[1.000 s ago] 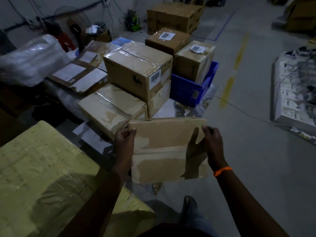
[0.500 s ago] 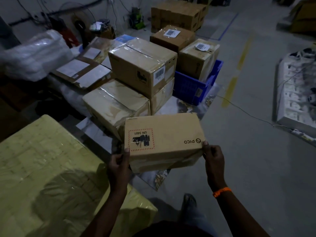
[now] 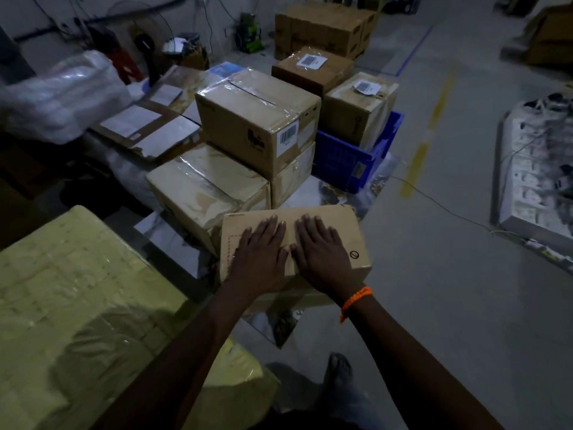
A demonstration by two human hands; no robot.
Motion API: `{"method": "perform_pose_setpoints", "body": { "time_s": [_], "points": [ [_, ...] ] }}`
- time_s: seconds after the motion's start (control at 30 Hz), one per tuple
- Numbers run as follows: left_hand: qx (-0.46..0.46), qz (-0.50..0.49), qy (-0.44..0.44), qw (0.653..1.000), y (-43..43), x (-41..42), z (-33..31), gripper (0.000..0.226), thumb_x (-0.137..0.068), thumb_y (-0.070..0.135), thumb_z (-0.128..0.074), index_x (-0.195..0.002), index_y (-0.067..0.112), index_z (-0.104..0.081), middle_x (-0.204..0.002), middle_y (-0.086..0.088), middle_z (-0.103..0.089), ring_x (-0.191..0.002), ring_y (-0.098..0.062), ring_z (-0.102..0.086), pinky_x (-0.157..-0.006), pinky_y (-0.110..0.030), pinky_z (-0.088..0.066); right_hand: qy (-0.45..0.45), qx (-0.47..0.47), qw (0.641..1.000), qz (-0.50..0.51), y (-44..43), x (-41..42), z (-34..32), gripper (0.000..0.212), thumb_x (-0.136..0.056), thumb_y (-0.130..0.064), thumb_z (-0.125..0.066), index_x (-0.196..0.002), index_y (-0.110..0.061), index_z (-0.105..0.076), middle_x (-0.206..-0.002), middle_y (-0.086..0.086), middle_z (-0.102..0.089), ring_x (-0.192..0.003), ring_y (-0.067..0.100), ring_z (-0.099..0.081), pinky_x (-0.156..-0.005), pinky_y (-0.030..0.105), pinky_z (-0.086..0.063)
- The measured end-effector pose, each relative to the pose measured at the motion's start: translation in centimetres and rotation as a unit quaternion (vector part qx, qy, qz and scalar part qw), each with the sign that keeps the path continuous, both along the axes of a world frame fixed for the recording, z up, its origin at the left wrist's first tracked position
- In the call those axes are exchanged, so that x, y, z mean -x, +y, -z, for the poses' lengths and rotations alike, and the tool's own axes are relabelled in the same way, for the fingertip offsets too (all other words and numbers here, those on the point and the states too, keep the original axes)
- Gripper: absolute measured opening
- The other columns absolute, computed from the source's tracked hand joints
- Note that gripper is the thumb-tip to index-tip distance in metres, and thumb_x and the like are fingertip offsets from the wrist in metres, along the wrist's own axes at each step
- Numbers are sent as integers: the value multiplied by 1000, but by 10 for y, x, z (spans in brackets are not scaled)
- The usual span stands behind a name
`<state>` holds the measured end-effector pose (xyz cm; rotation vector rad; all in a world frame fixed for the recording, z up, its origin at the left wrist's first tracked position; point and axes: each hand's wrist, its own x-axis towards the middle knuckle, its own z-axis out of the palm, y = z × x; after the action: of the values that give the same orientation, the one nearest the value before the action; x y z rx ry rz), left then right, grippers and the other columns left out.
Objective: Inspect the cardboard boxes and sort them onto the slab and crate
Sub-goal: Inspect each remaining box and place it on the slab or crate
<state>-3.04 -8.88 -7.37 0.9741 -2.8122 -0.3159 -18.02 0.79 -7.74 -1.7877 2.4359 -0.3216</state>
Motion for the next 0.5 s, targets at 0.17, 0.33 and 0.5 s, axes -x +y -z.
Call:
{"method": "perform_pose_setpoints", "body": {
  "time_s": [0.17, 0.33, 0.5],
  "points": [
    [18, -2, -7, 1000, 1, 1, 8, 67, -99, 47, -18, -156, 17, -35, -164, -7, -28, -152, -25, -26, -123, -50, -20, -1, -14, 1000, 5, 0, -1, 3, 65, -109, -48, -22, -165, -15, -18, -173, 6, -11, -160, 26, -6, -127, 48, -8],
    [15, -7, -10, 1000, -3, 4, 3, 69, -99, 49, -15, -157, 17, -32, -165, -7, -26, -153, -24, -23, -123, -50, -19, -19, -29, 999, 4, -5, 1, -5, 64, -110, -47, -23, -166, -16, -14, -173, 4, -7, -160, 23, -2, -127, 47, -4],
    [22, 6, -30, 999, -4, -1, 3, 74, -98, 55, -8, -160, 19, -25, -168, -6, -19, -155, -22, -16, -124, -49, -13, -23, -36, 999, -17, 1, 7, -8, 67, -109, -52, -20, -166, -17, -11, -173, 4, -5, -160, 22, 0, -129, 47, -6]
  ]
}}
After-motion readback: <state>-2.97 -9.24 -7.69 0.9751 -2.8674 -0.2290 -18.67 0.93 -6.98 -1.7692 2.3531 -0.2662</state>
